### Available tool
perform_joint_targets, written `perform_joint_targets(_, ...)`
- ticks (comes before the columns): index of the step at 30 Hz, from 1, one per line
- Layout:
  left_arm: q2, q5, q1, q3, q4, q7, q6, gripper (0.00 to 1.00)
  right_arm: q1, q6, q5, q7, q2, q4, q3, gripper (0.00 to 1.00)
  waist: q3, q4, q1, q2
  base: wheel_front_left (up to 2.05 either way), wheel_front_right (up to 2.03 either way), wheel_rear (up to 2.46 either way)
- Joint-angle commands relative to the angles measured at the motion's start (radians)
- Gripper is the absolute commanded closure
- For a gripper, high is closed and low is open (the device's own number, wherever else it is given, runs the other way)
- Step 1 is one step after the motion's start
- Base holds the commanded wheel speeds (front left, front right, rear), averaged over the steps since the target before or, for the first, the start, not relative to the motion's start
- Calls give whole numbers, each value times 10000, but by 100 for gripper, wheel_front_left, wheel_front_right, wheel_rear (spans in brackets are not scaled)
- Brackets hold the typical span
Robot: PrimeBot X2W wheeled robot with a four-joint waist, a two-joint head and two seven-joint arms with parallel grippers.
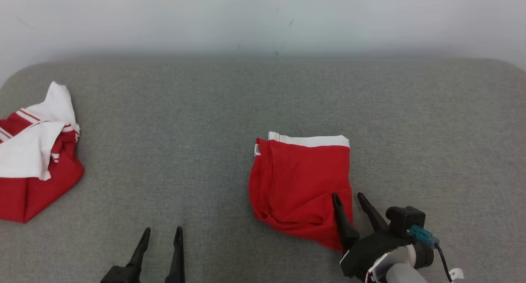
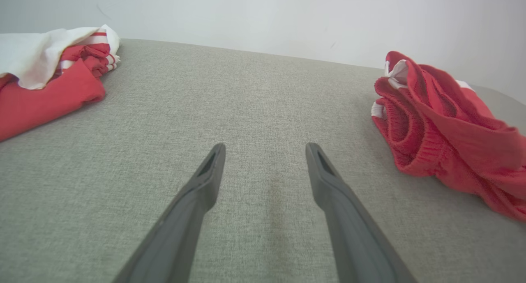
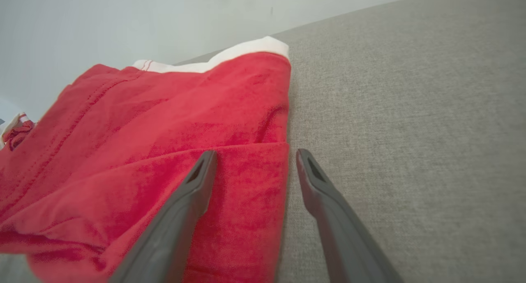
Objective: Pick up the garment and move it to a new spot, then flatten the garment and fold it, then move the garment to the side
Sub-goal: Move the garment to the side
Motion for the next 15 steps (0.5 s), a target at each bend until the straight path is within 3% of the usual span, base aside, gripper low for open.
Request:
perform_joint_targets(1,-4,-34,-175,-23,5,-20,10,0,-115,-23,107,1,6,214,87,0,241,253,-1,-1,0,0,0)
perform_joint_targets(10,-1,12,-274,-146,33,-20,37,0,-808,-23,905,50,25,2095,905,0,265,470,-1,-1,0,0,0)
perform_joint_targets(11,-2,-3,-262,-162,27,-20,41,0,-822,-23,944,51,28,2150,983,52,231,484,-1,-1,0,0,0)
perform_joint_targets(12,-2,-16,-236,-171,17,-20,44,0,-835,-23,975,51,34,2156,1069,79,206,491,-1,-1,0,0,0)
perform_joint_targets(13,-1,-26,-209,-182,10,-20,48,0,-852,-22,997,49,42,2128,1144,100,167,492,-1,-1,0,0,0)
perform_joint_targets(15,-1,-57,-145,-190,-7,-20,57,0,-899,-23,885,23,39,1880,1053,100,104,470,-1,-1,0,0,0)
